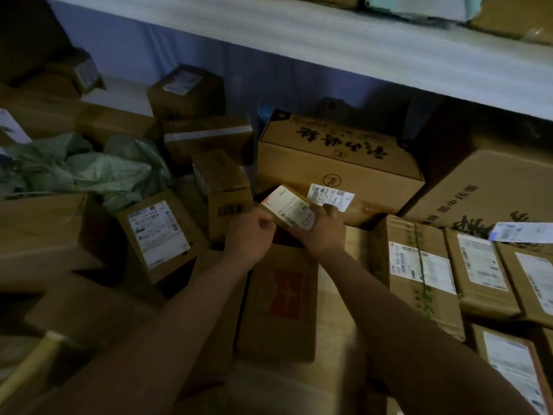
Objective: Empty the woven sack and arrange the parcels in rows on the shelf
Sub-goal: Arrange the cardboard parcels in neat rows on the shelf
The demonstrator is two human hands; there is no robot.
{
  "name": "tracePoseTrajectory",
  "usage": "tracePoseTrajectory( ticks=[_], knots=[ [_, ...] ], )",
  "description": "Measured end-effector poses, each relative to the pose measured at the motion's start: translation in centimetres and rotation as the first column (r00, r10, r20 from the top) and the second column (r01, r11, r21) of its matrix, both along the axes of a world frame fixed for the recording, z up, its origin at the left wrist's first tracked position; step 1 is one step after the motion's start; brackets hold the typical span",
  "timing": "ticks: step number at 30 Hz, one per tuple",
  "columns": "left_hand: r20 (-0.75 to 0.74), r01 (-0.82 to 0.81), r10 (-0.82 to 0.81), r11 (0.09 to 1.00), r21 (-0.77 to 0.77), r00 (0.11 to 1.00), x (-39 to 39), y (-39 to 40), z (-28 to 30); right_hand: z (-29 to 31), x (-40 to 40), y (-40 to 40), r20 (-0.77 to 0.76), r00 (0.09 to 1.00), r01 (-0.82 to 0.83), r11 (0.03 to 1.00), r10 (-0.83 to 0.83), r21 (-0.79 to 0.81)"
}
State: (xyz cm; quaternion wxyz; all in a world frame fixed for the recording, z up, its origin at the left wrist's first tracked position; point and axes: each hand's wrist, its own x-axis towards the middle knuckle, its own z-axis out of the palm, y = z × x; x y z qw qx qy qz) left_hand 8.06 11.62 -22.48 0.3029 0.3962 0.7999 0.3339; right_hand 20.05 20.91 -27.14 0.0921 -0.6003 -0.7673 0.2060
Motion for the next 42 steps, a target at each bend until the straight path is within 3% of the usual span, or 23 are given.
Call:
tracePoseTrajectory(
  ticks=[5, 8, 17, 22, 24, 26, 28, 30, 32, 38, 42],
  knots=[
    [-0.038, 0.006, -0.004, 1.0, 0.031, 0.999, -0.5, 0.5, -1.6, -1.8, -2.1, 2.6, 0.217, 0.969, -0.102, 0.992, 0.115, -0.069],
    [-0.049, 0.043, -0.042, 0.999, 0.026, 0.998, -0.2, 1.1, -2.2, -2.1, -1.7, 3.1, 0.289, 0.942, -0.168, 0.985, 0.17, -0.033],
    [-0.115, 0.161, -0.152, 0.984, 0.079, 0.982, 2.9, 2.4, -2.5, -1.0, 5.3, 1.9, 0.363, 0.913, 0.181, 0.982, -0.187, 0.051],
    [-0.119, 0.181, -0.174, 0.982, 0.05, 0.977, 3.9, 2.5, -2.9, -0.1, 7.0, 1.9, 0.481, 0.854, 0.188, 0.98, -0.196, 0.065],
    [-0.122, 0.177, -0.172, 0.983, 0.035, 0.978, 3.9, 2.5, -3.2, -0.2, 7.2, 1.7, 0.422, 0.901, 0.071, 0.994, -0.1, 0.084],
    [-0.126, 0.175, -0.173, 0.985, 0.007, 0.977, 3.8, 2.4, -3.4, -0.6, 7.7, 1.5, 0.297, 0.95, -0.108, 0.994, 0.098, 0.018],
    [-0.149, 0.181, -0.185, 0.983, -0.035, 0.972, 3.6, 2.4, -3.4, -1.1, 8.5, 1.3, 0.248, 0.934, -0.246, 0.966, 0.259, -0.084],
    [-0.186, 0.187, -0.193, 0.981, -0.047, 0.963, 3.5, 2.3, -3.4, -1.8, 9.1, 1.3, 0.32, 0.893, -0.298, 0.949, 0.315, -0.102],
    [-0.195, 0.193, -0.198, 0.98, -0.043, 0.961, 3.4, 2.2, -3.4, -2.3, 9.3, 1.5, 0.382, 0.877, -0.301, 0.953, 0.293, -0.04],
    [-0.181, 0.193, -0.199, 0.98, -0.052, 0.963, 2.7, 1.8, -3.9, -2.4, 8.5, 1.5, 0.375, 0.909, -0.205, 0.979, 0.183, 0.018],
    [-0.188, 0.211, -0.216, 0.976, -0.048, 0.958, 2.6, 1.1, -3.7, -1.5, 7.2, -0.8, 0.14, 0.988, -0.09, 0.977, 0.064, 0.191]
  ],
)
